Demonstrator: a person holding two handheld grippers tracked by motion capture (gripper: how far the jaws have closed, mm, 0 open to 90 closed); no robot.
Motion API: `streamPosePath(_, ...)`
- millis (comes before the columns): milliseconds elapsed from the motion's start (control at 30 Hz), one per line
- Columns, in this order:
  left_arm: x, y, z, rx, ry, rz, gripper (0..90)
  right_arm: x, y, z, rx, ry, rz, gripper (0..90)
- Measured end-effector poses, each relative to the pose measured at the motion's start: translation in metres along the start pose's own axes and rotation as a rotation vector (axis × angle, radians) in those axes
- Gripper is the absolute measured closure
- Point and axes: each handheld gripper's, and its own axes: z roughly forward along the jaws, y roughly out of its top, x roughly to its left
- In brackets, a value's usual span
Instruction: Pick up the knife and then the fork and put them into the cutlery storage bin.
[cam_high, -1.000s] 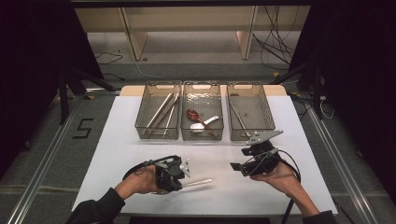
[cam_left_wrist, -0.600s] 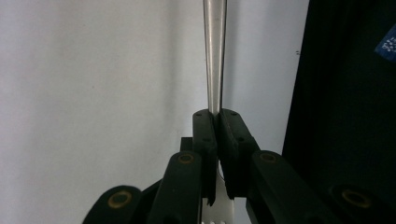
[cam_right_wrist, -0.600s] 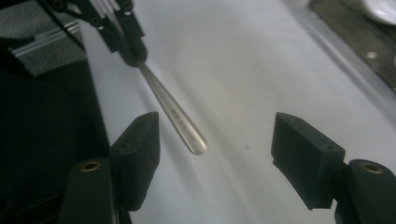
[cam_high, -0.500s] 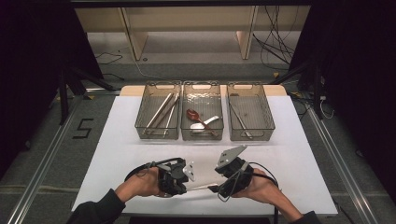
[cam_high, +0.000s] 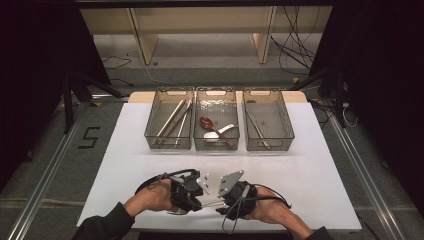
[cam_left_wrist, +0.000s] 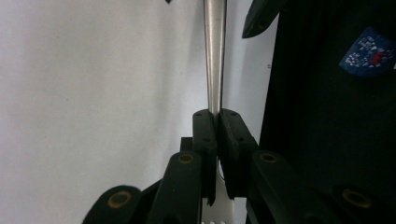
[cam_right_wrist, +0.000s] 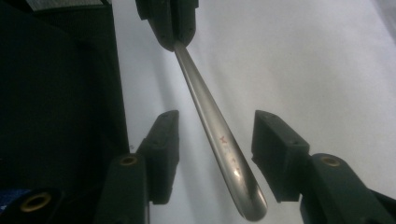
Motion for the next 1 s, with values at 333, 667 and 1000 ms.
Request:
streamPosePath(333, 0.001, 0.000, 0.003, 0.012, -0.041, -0.014, 84.8, 0.008, 0.002, 0.005, 0.019, -0.026, -0.083, 68.3)
streamPosePath(667, 0.001, -0.002, 0.005, -0.009, -0.090, 0.003, 85.5, 0.017, 0.000, 0.006, 0.025, 0.006, -0.236, 87.2)
streamPosePath(1000, 0.008, -0.005, -0.004, -0.101, -0.050, -0.065, 63.8, 0.012, -0.002, 0.001, 0.048, -0.004, -0.199, 87.9)
